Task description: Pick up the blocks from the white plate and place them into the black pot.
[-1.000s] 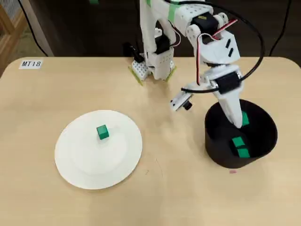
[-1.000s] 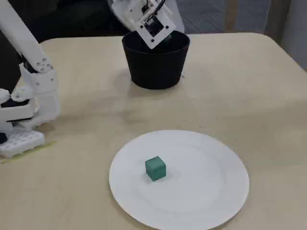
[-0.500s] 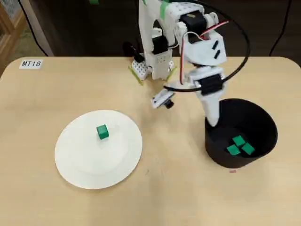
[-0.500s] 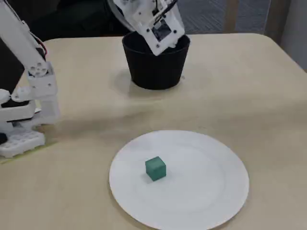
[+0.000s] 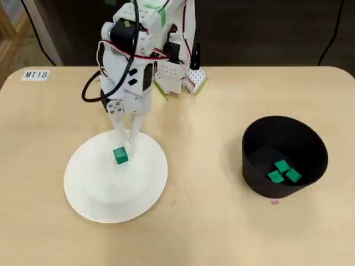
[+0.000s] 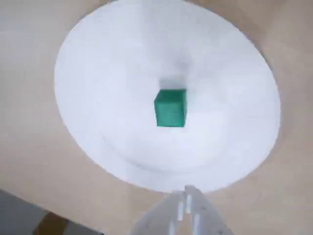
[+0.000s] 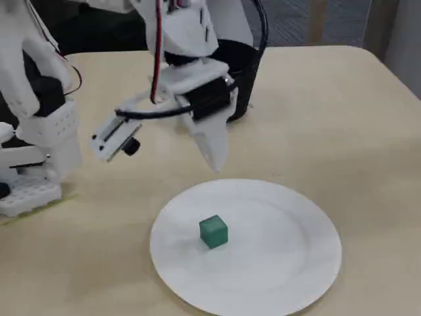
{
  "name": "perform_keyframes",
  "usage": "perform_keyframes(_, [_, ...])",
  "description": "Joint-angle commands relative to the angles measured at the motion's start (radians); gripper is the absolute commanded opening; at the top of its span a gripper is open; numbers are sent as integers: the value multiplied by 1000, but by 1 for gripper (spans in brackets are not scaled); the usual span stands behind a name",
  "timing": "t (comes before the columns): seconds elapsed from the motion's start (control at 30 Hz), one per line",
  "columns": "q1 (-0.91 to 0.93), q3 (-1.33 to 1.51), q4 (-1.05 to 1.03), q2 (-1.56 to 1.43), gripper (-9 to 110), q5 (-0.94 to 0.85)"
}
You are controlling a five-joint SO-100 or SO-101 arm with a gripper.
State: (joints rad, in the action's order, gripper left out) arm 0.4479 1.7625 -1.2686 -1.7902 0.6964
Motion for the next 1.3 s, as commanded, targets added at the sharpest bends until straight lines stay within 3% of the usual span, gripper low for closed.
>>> perform_keyframes(0.0, [23,-87,-34,41,-2,12])
perform_keyframes(0.23, [67,-143,-71,163,-2,6])
perform_keyframes(0.53, [81,-456,-212,420,-2,-112])
perform_keyframes(0.67, [84,-520,-293,462,7,-164])
perform_keyframes(0.93, [71,-506,-394,416,18,-153])
perform_keyframes(1.27, [87,-446,-394,400,16,-155])
